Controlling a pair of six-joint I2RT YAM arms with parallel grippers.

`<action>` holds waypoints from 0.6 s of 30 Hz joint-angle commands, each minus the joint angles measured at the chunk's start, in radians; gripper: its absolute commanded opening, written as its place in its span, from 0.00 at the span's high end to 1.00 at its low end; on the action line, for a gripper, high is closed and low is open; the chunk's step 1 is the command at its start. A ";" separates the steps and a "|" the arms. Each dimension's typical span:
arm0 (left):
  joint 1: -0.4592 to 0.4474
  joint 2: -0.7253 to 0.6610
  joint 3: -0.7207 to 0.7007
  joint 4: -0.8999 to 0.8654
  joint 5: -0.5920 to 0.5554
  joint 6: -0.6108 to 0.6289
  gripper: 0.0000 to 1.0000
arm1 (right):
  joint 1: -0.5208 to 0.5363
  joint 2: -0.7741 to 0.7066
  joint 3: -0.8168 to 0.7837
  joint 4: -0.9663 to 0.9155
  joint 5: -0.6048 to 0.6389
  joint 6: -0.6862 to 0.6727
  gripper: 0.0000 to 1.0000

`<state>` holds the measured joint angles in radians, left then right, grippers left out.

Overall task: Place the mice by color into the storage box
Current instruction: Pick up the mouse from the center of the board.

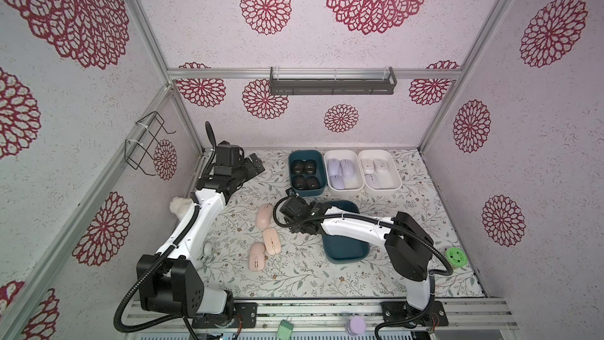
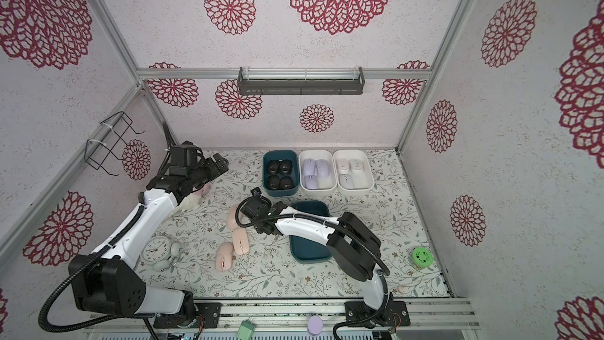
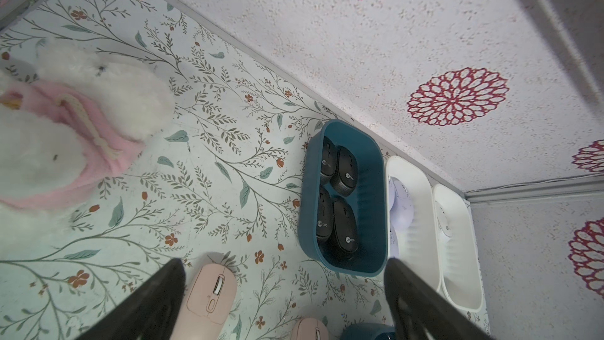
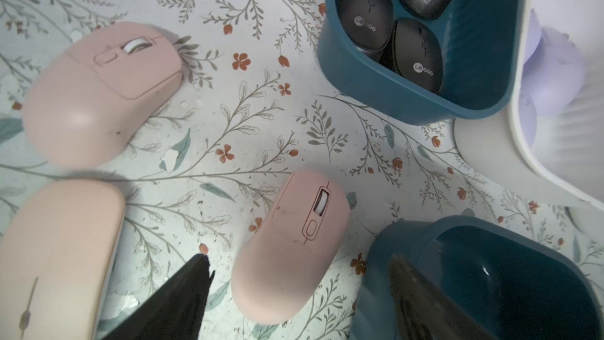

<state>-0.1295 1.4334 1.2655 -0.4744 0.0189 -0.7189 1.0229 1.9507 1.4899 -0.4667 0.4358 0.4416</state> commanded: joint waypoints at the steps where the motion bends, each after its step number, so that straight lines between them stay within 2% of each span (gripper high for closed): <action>1: 0.008 0.012 0.015 0.020 0.006 -0.005 0.03 | -0.056 0.004 -0.003 0.009 -0.167 0.123 0.12; 11: 0.008 0.013 0.018 0.018 0.030 -0.014 0.03 | -0.077 0.070 0.027 -0.009 -0.171 0.174 0.18; 18: 0.008 0.016 0.016 0.022 0.035 -0.020 0.03 | -0.077 0.096 0.023 -0.020 -0.198 0.218 0.19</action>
<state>-0.1287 1.4406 1.2655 -0.4747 0.0444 -0.7277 0.9451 2.0369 1.4956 -0.4599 0.2512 0.6094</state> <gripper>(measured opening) 0.968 0.816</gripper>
